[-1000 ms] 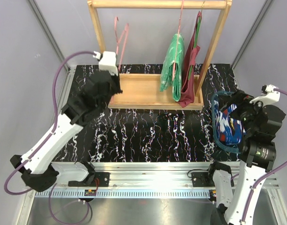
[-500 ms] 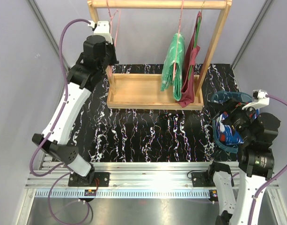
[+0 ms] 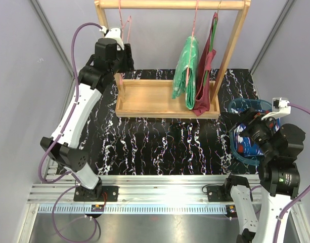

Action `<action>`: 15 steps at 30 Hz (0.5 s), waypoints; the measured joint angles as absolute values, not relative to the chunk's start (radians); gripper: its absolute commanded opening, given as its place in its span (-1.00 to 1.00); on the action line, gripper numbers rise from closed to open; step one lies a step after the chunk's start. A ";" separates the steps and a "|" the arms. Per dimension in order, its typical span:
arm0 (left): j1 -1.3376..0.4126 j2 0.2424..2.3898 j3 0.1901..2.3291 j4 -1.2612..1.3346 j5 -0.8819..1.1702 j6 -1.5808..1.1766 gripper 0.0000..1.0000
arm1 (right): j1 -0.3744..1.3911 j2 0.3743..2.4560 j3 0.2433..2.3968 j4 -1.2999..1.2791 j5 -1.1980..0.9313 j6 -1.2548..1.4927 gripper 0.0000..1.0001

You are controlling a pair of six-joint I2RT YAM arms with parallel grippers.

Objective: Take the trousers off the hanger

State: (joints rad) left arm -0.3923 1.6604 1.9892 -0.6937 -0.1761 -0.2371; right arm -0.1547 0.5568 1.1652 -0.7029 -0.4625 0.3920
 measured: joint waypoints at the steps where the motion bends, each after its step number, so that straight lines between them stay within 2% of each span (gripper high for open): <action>1: -0.392 1.650 1.974 -0.690 -0.169 -0.242 0.60 | -0.152 0.557 1.169 -0.709 -0.455 0.388 0.99; 3: -0.393 1.607 1.918 -0.680 -0.156 -0.258 0.80 | -0.145 0.559 1.184 -0.726 -0.435 0.384 0.99; 4: -0.394 1.578 1.888 -0.678 -0.153 -0.268 0.98 | -0.142 0.559 1.191 -0.733 -0.426 0.382 0.99; 10: -0.464 1.369 1.760 -0.629 -0.176 -0.300 0.98 | -0.137 0.548 1.211 -0.749 -0.396 0.398 0.99; 15: -0.699 1.287 1.800 -0.577 -0.233 -0.292 0.98 | -0.136 0.509 1.210 -0.752 -0.387 0.430 0.99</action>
State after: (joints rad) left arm -0.6994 1.2873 1.8000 -0.5774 -0.2329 -0.2916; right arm -0.1364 0.5095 1.2102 -0.7517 -0.3866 0.4305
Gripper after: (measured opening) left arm 0.987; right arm 0.993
